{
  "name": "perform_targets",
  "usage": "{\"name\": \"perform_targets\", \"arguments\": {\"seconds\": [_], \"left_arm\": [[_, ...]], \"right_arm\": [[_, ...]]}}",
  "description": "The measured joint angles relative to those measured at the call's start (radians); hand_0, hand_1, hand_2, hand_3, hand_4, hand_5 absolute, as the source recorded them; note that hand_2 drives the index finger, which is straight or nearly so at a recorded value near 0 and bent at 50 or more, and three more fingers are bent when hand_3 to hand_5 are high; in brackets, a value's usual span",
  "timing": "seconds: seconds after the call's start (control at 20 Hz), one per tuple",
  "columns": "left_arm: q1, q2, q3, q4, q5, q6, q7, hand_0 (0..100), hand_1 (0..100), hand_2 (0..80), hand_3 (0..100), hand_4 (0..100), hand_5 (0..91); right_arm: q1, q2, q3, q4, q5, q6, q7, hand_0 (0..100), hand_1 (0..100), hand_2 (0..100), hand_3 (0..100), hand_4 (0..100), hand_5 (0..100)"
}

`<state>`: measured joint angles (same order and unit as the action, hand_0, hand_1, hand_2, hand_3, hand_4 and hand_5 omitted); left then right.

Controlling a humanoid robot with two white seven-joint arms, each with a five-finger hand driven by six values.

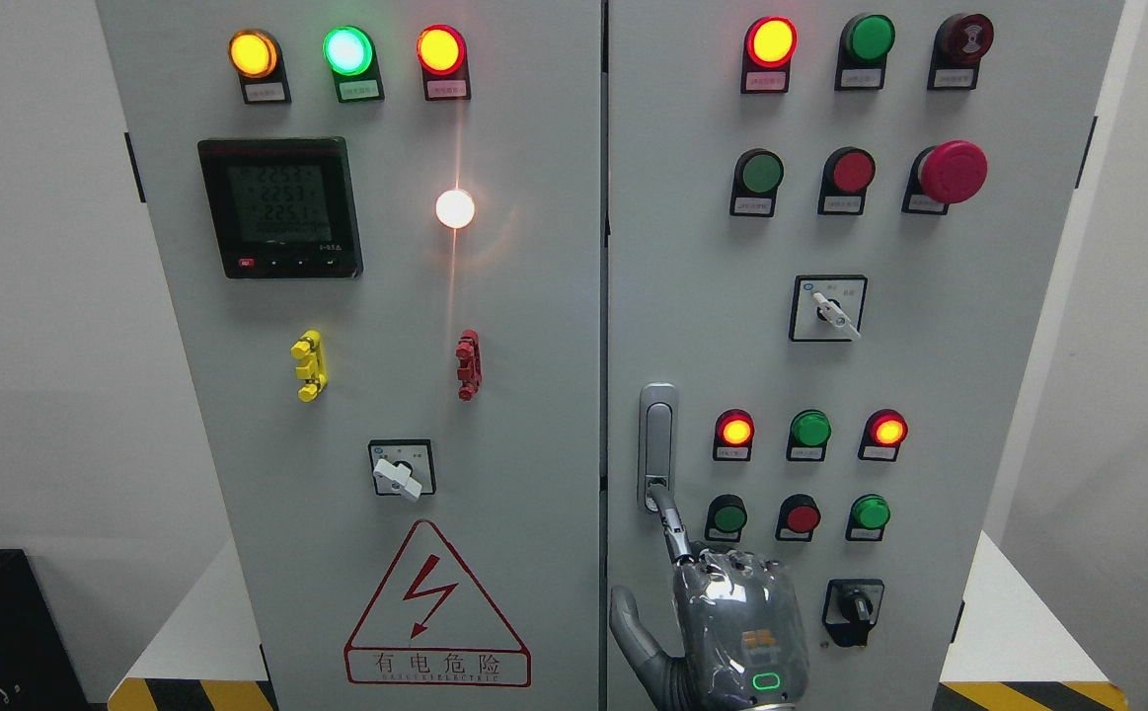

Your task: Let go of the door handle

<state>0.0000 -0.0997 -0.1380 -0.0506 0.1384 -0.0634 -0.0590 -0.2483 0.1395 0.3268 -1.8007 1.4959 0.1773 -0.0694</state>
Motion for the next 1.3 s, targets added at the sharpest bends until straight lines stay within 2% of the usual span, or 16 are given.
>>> {"name": "perform_targets", "arguments": {"seconds": [1.3], "left_arm": [[0.0,0.0,0.0,0.0,0.0,0.0,0.0,12,56,0.0,0,0,0.0]], "right_arm": [[-0.023,0.0,-0.003,0.03,0.0,0.017,0.01,53,21,0,86,91,100]]}}
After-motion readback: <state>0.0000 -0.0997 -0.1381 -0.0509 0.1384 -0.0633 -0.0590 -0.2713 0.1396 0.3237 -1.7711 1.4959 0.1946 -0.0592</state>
